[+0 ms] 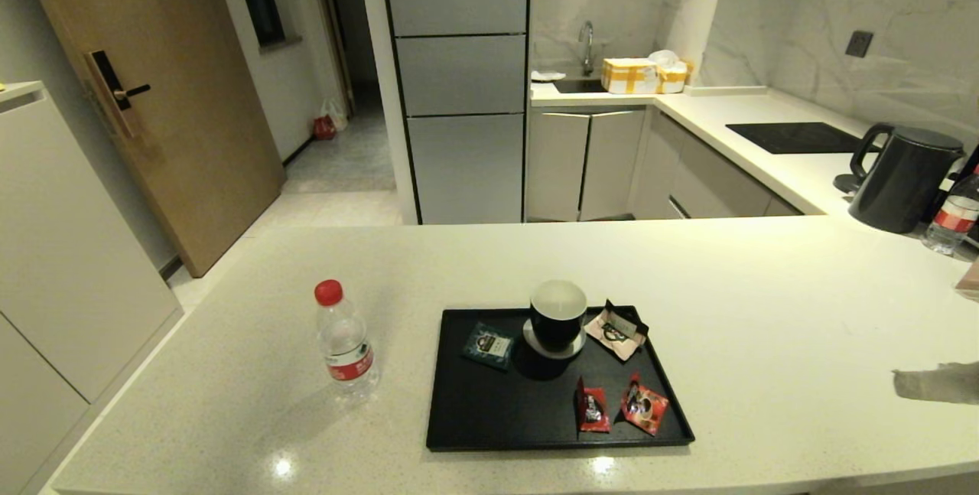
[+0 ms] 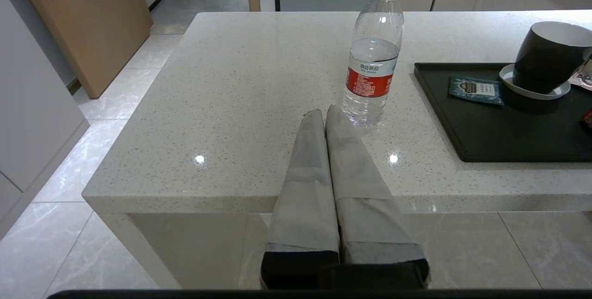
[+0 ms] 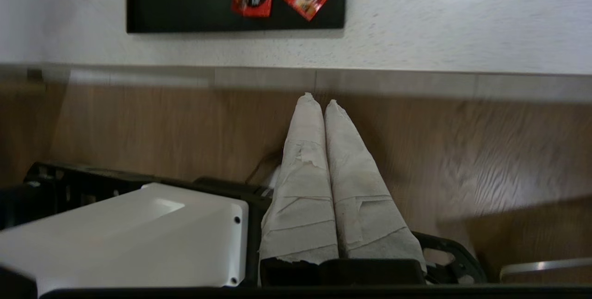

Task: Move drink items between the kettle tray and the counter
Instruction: Pick up the tea bag

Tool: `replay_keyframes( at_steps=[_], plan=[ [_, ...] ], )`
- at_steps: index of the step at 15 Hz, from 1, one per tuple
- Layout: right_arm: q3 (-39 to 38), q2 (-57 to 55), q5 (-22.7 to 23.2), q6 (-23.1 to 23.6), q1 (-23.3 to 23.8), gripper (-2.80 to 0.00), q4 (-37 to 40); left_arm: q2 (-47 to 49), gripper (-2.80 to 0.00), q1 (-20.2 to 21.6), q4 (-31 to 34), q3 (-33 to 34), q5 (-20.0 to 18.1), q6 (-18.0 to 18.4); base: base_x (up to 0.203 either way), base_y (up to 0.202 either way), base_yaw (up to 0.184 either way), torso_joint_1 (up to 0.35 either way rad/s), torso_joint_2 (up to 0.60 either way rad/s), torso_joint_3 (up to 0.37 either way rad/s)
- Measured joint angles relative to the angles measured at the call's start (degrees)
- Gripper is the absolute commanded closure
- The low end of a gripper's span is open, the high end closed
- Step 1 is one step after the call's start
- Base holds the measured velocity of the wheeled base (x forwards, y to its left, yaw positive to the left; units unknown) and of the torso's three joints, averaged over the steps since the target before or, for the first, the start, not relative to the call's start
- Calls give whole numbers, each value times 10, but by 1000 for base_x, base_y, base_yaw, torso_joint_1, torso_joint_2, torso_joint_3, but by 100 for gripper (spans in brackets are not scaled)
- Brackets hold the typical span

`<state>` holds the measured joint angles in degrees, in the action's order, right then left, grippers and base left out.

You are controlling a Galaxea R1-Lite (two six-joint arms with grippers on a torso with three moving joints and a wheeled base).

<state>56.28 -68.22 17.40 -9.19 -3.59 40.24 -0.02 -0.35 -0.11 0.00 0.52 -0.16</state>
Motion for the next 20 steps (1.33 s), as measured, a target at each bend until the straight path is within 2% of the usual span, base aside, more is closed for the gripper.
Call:
replay_keyframes(
  at_steps=[2, 6, 7, 12, 20],
  plan=[
    [18, -92, 8, -9, -19, 0, -17, 0, 0, 0, 0, 0, 0, 0, 0, 0, 0, 0, 0, 0],
    [84, -254, 14, -65, -75, 0, -28, 0, 0, 0, 0, 0, 0, 0, 0, 0, 0, 0, 0, 0],
    [104, -284, 14, -77, -94, -280, -26, 0, 0, 0, 0, 0, 0, 0, 0, 0, 0, 0, 0, 0],
    [193, -402, 12, -124, -149, -280, -6, 0, 0, 0, 0, 0, 0, 0, 0, 0, 0, 1, 28, 18],
    [265, -546, -19, -129, -151, -280, -5, 0, 0, 0, 0, 0, 0, 0, 0, 0, 0, -2, 5, 3]
  ],
)
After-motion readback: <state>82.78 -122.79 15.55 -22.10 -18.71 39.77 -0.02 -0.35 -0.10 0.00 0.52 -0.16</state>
